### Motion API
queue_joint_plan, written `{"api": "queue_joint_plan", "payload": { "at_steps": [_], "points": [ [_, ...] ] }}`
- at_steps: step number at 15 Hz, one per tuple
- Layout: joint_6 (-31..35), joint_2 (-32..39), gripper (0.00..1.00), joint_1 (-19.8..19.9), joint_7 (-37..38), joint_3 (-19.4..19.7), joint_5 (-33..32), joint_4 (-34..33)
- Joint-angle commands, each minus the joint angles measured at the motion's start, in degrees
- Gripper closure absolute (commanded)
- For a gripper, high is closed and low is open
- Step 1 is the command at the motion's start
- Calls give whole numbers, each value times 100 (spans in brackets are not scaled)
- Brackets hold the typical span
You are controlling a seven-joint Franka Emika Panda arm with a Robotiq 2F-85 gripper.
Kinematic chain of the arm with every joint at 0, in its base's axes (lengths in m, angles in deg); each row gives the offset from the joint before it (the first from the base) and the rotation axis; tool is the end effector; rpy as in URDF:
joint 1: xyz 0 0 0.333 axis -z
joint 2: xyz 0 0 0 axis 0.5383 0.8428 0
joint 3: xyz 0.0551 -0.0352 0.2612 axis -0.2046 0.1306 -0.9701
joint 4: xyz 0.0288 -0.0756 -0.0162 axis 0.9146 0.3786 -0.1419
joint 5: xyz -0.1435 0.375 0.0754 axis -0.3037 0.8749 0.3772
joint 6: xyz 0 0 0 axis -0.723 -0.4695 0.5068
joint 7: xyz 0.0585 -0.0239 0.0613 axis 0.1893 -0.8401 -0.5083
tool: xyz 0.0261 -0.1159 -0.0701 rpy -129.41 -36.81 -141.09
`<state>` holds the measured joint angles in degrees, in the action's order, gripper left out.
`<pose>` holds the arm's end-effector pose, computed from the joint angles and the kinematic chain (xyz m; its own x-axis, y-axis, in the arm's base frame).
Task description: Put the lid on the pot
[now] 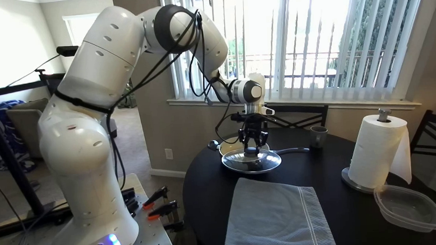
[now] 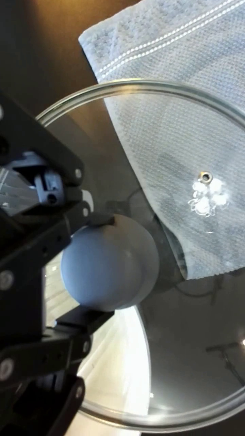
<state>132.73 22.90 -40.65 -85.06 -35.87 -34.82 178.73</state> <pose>0.6110 0.0753 0.1102 0.9240 0.2850 -0.2551 0.3206 -0.9408 0.1100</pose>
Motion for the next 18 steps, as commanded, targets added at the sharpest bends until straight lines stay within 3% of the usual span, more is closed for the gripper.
{"api": "queue_joint_plan", "payload": {
  "at_steps": [1, 18],
  "points": [
    [-377, 166, 67, -123, -68, -99, -226, -432],
    [-231, 599, 67, -294, -702, -636, -152, -1270]
  ]
}}
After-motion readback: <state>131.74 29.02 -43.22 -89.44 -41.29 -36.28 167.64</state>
